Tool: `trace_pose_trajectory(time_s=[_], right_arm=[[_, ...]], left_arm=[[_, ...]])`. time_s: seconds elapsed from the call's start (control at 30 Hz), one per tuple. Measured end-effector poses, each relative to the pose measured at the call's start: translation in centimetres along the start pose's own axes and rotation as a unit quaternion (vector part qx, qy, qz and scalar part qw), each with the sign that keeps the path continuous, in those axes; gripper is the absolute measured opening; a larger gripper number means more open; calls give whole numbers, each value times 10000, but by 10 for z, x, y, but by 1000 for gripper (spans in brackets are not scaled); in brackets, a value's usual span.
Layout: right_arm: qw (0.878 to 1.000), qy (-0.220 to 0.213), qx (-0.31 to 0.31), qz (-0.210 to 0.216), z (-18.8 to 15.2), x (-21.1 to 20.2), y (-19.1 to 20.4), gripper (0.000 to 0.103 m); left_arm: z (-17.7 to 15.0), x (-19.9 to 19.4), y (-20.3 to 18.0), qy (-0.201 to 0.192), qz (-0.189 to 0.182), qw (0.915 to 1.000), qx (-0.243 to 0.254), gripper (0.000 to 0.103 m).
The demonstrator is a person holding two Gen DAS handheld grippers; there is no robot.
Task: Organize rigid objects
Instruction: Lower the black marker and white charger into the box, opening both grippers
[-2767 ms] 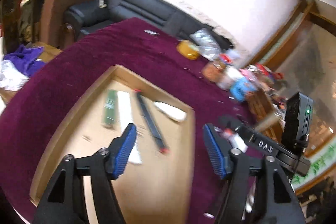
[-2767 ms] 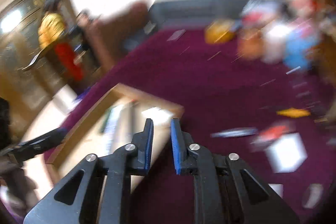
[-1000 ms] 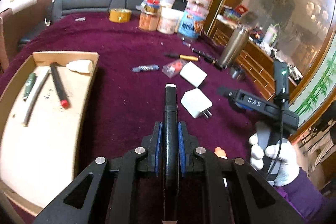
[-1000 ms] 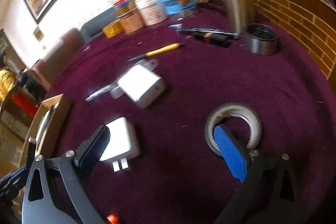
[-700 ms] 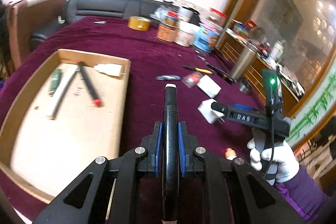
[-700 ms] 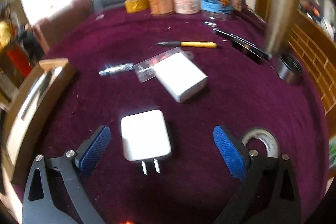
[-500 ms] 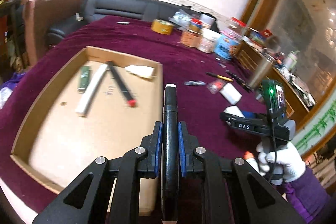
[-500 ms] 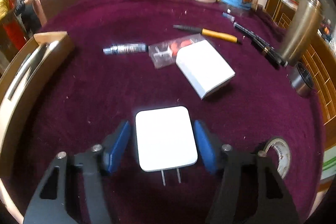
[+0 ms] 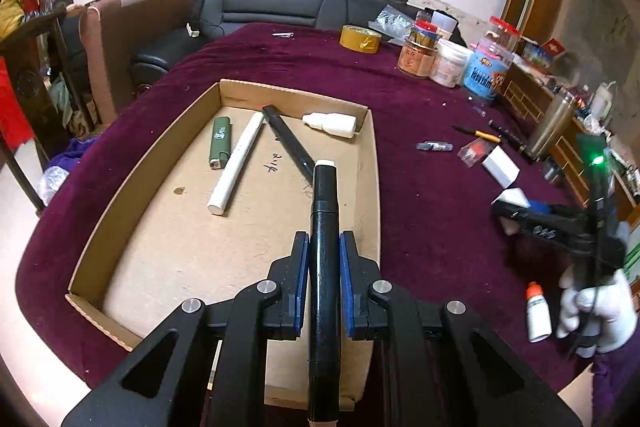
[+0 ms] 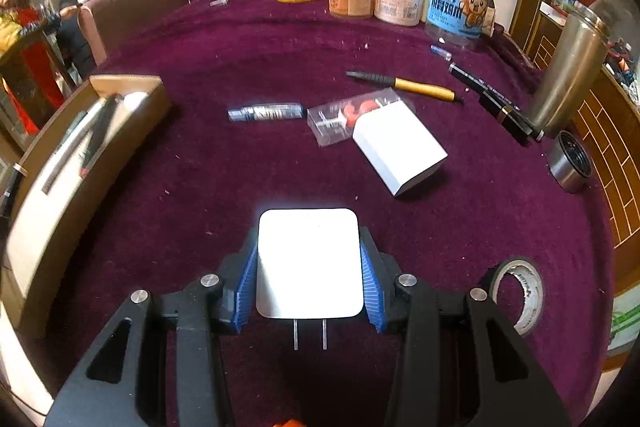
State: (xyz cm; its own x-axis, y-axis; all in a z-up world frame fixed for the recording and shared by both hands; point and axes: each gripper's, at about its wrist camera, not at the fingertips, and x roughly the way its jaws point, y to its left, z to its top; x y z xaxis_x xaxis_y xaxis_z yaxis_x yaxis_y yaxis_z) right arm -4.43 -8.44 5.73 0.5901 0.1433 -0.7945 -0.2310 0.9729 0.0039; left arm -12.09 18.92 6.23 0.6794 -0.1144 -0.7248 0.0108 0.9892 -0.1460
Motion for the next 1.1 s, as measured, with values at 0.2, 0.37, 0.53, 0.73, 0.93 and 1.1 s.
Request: trace_pose_trajectory(time_s=[0.2,0.37,0.53,0.73,0.93,1.1], right_arm=[[9995,-194,18,243,6,-20,5,43],[9984,-259,9,497,9,-30,14,43],[9972,-324,-109,669,12,-37,30,43],[9938,-233,-122,1081,19,-37,51,43],[9847,14,-115,1740,31,-28,83,43],[9767,234,-360,2101,38,-17,129,43]], left_arm=[[-1,-1,-4,17,195,9997,149,12],[0,0,-5,52,256,9994,216,12],[0,2,-3,88,246,9995,204,12],[3,3,10,107,160,9998,16,12],[19,8,61,132,208,9984,-499,12],[34,30,93,332,322,9966,-675,12]])
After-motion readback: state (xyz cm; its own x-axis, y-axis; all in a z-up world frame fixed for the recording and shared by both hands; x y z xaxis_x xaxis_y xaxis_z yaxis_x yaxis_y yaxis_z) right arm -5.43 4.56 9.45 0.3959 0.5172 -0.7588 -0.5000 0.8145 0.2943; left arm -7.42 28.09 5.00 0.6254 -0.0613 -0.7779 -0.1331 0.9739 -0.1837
